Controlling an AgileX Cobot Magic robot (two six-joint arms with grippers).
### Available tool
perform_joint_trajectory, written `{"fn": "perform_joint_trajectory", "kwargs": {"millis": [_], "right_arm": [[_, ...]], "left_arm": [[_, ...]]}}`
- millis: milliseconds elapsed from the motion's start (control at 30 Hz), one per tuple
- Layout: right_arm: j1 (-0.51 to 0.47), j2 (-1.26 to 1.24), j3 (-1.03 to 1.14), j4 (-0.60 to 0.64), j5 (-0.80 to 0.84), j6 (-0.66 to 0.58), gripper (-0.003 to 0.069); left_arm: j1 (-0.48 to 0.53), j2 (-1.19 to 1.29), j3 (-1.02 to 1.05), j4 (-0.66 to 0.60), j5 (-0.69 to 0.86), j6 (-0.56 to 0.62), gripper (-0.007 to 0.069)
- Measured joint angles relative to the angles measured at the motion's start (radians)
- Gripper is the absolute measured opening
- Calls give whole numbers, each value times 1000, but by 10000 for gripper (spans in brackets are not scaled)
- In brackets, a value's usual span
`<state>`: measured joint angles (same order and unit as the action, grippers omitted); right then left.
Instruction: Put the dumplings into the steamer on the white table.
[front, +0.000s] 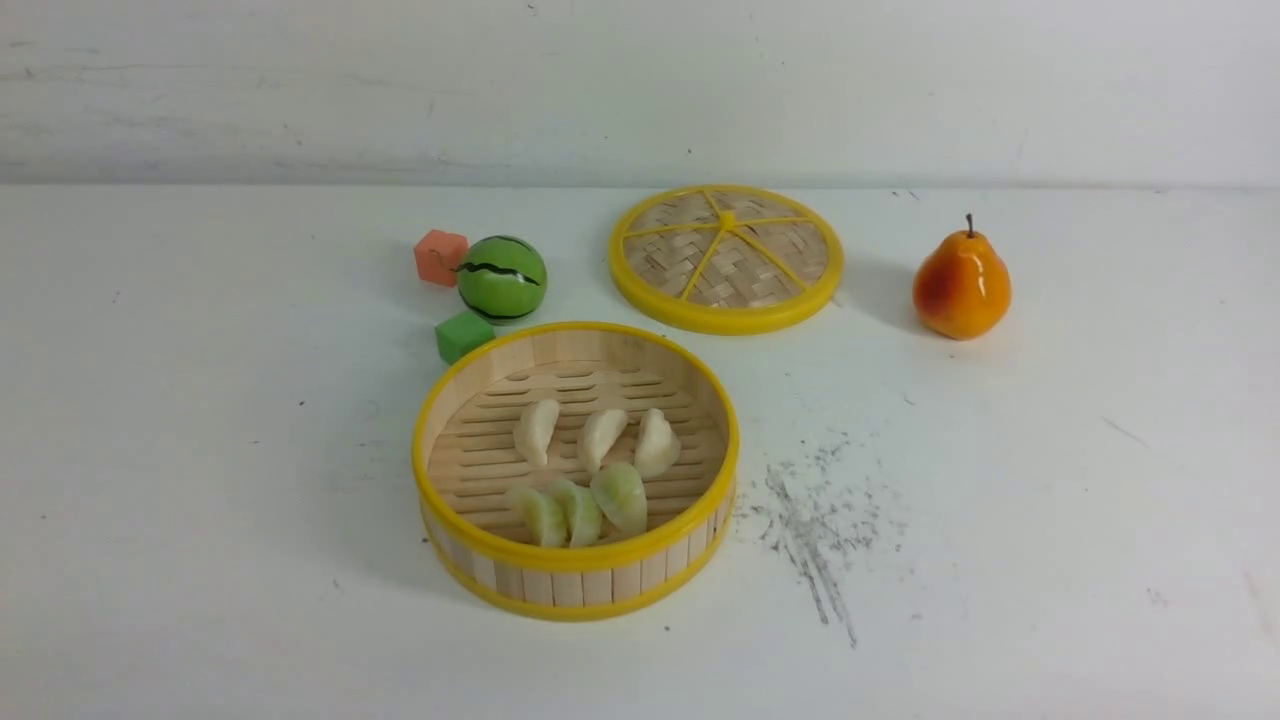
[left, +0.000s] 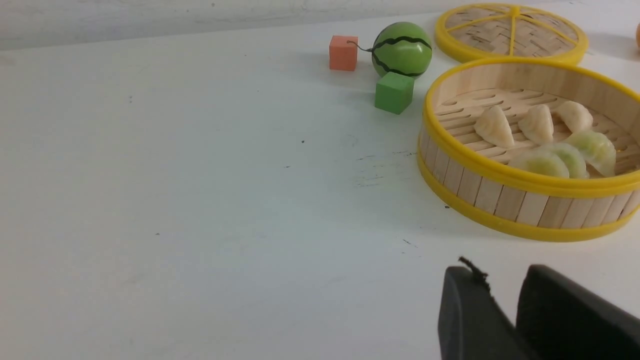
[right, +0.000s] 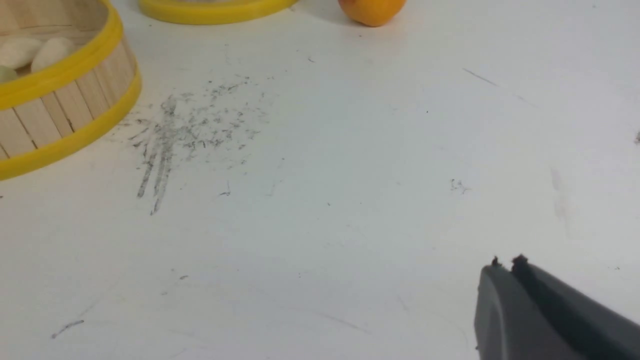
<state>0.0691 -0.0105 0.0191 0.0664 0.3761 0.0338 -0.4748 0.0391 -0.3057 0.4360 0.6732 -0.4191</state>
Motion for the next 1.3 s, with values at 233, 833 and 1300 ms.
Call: {"fn": "perform_joint_trajectory", "kwargs": {"millis": [233,833,1300], "right_arm": [[0,0,0,1,0,0,21],[0,0,0,0,1,1,38],[0,0,0,0,1,1,41]], "left_arm": [[0,0,0,0,0,0,165],[364,-50,239,-229,-402,124,-14],[364,-50,334,-360,-311,206,-15]]}}
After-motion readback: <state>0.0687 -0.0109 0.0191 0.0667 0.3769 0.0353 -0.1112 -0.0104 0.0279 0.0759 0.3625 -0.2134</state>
